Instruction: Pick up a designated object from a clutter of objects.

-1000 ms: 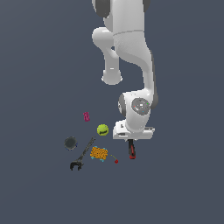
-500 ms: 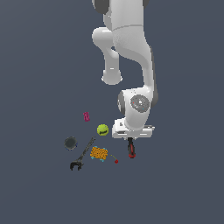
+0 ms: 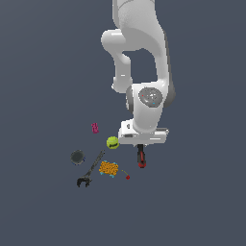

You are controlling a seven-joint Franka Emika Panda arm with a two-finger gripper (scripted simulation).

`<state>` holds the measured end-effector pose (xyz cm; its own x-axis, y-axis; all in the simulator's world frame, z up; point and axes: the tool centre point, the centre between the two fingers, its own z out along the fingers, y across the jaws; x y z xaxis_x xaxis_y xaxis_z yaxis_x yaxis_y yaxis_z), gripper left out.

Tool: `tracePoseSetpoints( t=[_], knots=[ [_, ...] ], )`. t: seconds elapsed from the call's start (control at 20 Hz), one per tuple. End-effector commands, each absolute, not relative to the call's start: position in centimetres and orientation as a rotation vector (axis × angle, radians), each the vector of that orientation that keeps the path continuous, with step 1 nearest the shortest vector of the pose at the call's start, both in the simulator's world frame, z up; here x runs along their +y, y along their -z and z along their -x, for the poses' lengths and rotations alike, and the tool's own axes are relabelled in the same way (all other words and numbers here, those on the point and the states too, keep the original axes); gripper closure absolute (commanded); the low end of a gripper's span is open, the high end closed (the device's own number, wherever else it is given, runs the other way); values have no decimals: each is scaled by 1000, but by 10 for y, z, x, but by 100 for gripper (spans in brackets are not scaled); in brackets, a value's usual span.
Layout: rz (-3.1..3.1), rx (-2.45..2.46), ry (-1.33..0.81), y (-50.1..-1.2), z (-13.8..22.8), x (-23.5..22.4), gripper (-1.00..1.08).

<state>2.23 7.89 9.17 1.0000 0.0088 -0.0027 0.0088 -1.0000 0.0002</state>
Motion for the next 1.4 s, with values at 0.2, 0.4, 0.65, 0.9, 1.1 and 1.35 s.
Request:
tracePoseSetpoints(
  t=[0.2,0.4,0.65,0.9,1.1,1.35],
  knots=[
    [-3142,14,1,-160,-18,58,108],
    [-3142,15,1,-207,-15,44,108],
    [-3143,15,1,-259,-13,28,108],
    [-3143,15,1,-302,-12,15,108],
    [-3143,14,0,-327,-12,7,108],
    [-3142,13,0,-345,-12,1,108]
  ],
)
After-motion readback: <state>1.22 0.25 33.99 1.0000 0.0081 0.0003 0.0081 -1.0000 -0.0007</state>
